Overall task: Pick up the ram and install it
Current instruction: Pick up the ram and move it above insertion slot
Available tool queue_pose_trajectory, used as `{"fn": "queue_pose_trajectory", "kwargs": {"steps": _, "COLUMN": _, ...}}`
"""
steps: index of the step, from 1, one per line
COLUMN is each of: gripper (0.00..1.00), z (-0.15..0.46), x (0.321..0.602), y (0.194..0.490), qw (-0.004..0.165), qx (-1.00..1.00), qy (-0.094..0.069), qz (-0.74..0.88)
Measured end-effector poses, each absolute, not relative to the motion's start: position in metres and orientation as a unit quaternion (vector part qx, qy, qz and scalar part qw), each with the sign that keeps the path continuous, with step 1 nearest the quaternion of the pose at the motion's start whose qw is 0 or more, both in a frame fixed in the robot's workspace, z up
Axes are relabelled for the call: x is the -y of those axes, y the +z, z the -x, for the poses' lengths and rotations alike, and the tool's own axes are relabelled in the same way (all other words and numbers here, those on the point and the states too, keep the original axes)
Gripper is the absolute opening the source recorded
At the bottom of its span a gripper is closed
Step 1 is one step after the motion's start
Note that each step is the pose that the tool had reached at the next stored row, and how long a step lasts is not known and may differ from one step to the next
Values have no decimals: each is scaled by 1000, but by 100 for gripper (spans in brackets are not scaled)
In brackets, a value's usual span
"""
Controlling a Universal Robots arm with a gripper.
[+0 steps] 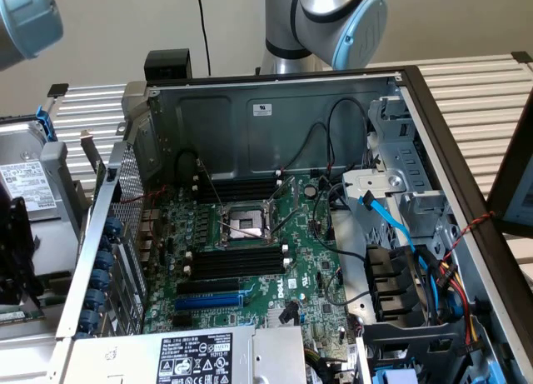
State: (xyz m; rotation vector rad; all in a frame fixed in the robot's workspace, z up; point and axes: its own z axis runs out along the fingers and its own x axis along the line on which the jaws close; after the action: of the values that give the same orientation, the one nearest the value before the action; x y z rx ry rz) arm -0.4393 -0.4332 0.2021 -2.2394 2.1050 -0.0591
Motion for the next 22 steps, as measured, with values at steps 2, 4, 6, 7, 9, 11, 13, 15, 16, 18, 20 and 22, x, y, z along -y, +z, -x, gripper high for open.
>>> {"fn": "queue_pose_trajectory", "kwargs": {"steps": 2, "gripper": 26, "z": 439, "x": 433, "y": 201, "qw": 34, "qx": -684, "qy": -19, "qz": 728}}
{"fn": "queue_pose_trajectory", "kwargs": {"steps": 4, "gripper": 24, "z": 439, "x": 433, "y": 201, "qw": 34, "qx": -684, "qy": -19, "qz": 728}}
{"fn": "queue_pose_trajectory", "kwargs": {"steps": 6, "gripper": 17, "z": 439, "x": 433, "y": 201, "qw": 34, "qx": -684, "qy": -19, "qz": 728}}
{"fn": "queue_pose_trajectory", "kwargs": {"steps": 7, "gripper": 17, "z": 439, "x": 433, "y": 201, "qw": 34, "qx": -684, "qy": -19, "qz": 728}}
{"fn": "queue_pose_trajectory", "kwargs": {"steps": 9, "gripper": 17, "z": 439, "x": 433, "y": 201, "qw": 34, "qx": -684, "qy": -19, "qz": 728}}
{"fn": "queue_pose_trajectory", "kwargs": {"steps": 11, "gripper": 17, "z": 439, "x": 433, "y": 201, "qw": 34, "qx": -684, "qy": -19, "qz": 728}}
{"fn": "queue_pose_trajectory", "kwargs": {"steps": 13, "gripper": 15, "z": 439, "x": 433, "y": 201, "qw": 34, "qx": -684, "qy": -19, "qz": 728}}
{"fn": "queue_pose_trajectory", "kwargs": {"steps": 15, "gripper": 15, "z": 439, "x": 433, "y": 201, "qw": 34, "qx": -684, "qy": -19, "qz": 728}}
{"fn": "queue_pose_trajectory", "kwargs": {"steps": 16, "gripper": 12, "z": 439, "x": 433, "y": 201, "qw": 34, "qx": -684, "qy": -19, "qz": 728}}
{"fn": "queue_pose_trajectory", "kwargs": {"steps": 18, "gripper": 12, "z": 439, "x": 433, "y": 201, "qw": 34, "qx": -684, "qy": -19, "qz": 728}}
{"fn": "queue_pose_trajectory", "kwargs": {"steps": 20, "gripper": 12, "z": 439, "x": 433, "y": 201, "qw": 34, "qx": -684, "qy": -19, "qz": 728}}
{"fn": "queue_pose_trajectory", "kwargs": {"steps": 22, "gripper": 12, "z": 439, "x": 433, "y": 202, "qw": 34, "qx": -685, "qy": -19, "qz": 728}}
